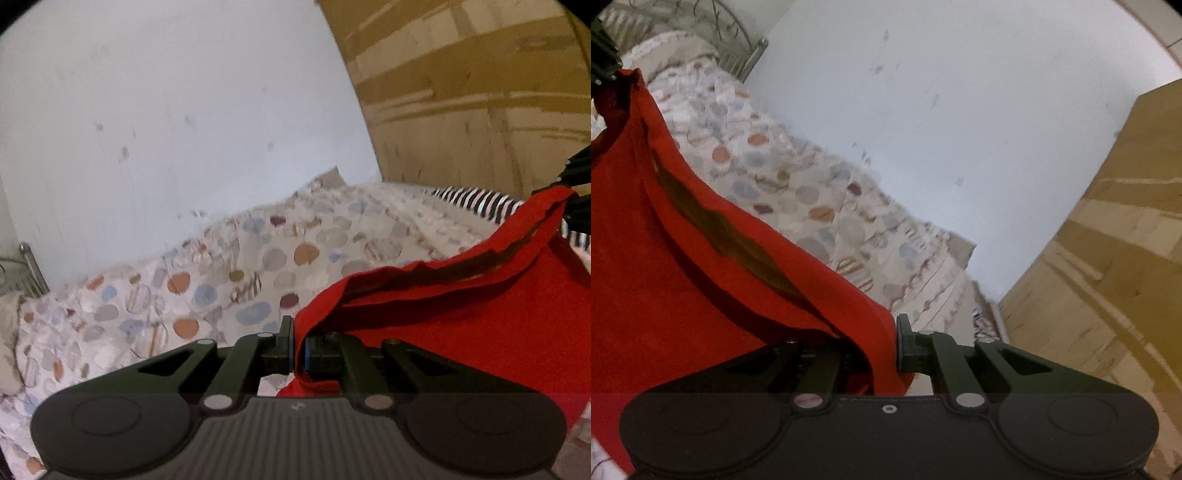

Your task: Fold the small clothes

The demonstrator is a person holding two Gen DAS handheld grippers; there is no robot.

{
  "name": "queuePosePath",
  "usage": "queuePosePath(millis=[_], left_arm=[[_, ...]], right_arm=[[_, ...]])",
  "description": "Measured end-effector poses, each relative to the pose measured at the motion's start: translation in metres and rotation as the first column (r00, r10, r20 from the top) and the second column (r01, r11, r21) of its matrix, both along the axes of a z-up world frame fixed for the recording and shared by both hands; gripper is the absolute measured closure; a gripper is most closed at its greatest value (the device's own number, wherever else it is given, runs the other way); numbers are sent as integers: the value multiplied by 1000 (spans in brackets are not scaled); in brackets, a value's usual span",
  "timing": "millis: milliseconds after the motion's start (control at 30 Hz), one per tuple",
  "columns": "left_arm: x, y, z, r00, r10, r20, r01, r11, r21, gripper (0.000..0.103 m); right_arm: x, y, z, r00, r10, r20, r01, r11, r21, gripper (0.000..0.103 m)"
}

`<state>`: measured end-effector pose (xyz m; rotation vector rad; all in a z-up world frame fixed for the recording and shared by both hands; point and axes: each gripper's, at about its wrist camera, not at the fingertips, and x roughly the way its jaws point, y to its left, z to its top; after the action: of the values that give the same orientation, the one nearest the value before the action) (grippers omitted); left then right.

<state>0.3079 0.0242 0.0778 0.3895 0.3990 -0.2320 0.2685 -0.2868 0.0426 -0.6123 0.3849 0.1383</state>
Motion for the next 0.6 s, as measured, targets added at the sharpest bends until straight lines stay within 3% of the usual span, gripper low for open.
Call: queuePosePath(millis=[200,400,500,567,600], left_arm=[[65,4,-46,989,21,-147,-27,999,-37,98],[94,0,-97,971,33,-237,-37,999,-11,98],[103,2,-113,963,48,-266,-58,998,-30,96],[108,7,-113,956,51,-290,-74,995,-70,93],[111,10,-111,950,49,-308,-82,992,-97,92]], right_arm=[[58,-10,-38,987,-43,-153,58,994,92,95],[83,-9,-76,971,-42,-235,59,996,67,90],[95,-13,-87,968,-69,-242,87,994,67,71],[100,-21,-86,968,-98,-233,124,987,100,47],[102,-25,-84,966,-113,-231,143,982,119,40]])
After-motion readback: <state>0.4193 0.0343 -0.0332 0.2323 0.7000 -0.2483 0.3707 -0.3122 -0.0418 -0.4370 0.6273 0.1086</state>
